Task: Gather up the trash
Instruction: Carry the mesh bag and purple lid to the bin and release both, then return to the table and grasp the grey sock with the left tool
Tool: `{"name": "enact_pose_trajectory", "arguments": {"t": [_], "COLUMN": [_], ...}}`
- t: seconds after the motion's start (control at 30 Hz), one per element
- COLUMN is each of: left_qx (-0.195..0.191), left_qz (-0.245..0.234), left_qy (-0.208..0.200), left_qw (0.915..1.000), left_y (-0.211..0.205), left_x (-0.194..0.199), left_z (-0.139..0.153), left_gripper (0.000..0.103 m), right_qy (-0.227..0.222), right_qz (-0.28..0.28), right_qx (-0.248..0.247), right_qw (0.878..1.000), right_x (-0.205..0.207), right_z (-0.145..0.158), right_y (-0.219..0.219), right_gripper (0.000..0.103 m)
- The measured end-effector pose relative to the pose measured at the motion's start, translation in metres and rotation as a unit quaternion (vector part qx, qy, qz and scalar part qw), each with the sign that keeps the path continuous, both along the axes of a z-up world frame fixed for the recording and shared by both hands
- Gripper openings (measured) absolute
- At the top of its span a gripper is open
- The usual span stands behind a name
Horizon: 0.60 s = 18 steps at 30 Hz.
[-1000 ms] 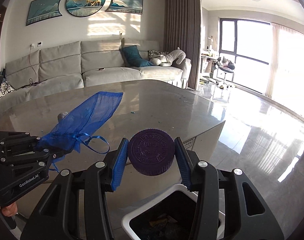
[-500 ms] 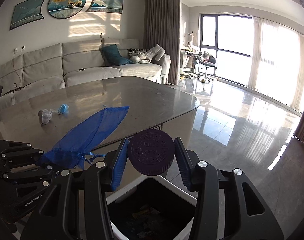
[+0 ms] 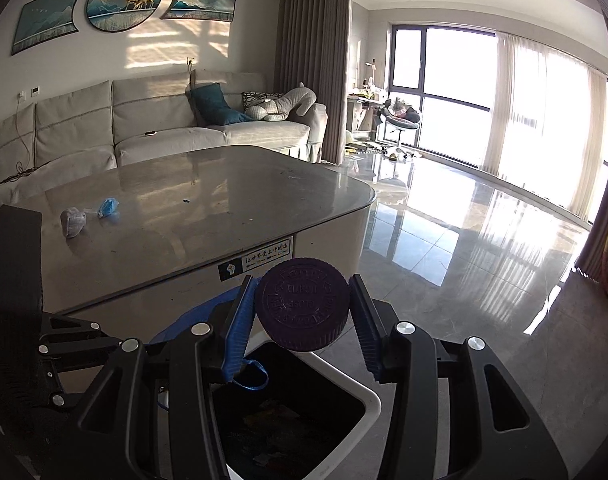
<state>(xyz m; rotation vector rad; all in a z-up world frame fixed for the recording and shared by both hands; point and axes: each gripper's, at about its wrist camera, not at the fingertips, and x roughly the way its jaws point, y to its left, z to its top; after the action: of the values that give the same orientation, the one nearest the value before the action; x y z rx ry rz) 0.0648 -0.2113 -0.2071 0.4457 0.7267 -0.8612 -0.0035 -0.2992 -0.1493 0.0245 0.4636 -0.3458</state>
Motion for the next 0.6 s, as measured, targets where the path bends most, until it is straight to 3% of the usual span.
{"name": "enact_pose_trajectory", "arguments": {"t": [0.07, 0.1, 0.13, 0.17, 0.2, 0.27, 0.6], "left_qx": [0.012, 0.022, 0.032, 0.034, 0.03, 0.033, 0.028], "left_qz": [-0.008, -0.019, -0.027, -0.021, -0.008, -0.012, 0.005], "left_qy": [0.005, 0.017, 0.033, 0.036, 0.016, -0.006, -0.037], "left_qw": [0.9999, 0.9994, 0.9986, 0.9986, 0.9994, 0.9994, 0.9989], "left_y": [-0.007, -0.012, -0.014, -0.015, -0.015, -0.015, -0.009], "left_x": [-0.001, -0.001, 0.002, 0.002, 0.001, -0.002, -0.001], "left_z": [-0.004, -0.008, -0.012, -0.012, -0.01, -0.008, 0.004], "left_gripper": [0.011, 0.025, 0.066, 0.091, 0.098, 0.098, 0.098], "right_qy": [0.001, 0.001, 0.005, 0.007, 0.006, 0.007, 0.018], "right_qz": [-0.002, -0.002, -0.008, -0.007, -0.007, -0.01, -0.002], "right_qx": [0.001, 0.0, -0.005, -0.001, 0.004, -0.001, -0.001], "right_qw": [1.0, 1.0, 1.0, 1.0, 1.0, 1.0, 1.0], "right_x": [-0.001, -0.001, 0.0, 0.001, 0.001, 0.0, 0.001], "right_z": [0.0, -0.001, -0.003, -0.004, -0.004, -0.005, -0.011], "right_y": [-0.002, -0.003, -0.003, -0.005, -0.006, -0.008, -0.01], "right_gripper": [0.048, 0.048, 0.048, 0.048, 0.048, 0.048, 0.048]}}
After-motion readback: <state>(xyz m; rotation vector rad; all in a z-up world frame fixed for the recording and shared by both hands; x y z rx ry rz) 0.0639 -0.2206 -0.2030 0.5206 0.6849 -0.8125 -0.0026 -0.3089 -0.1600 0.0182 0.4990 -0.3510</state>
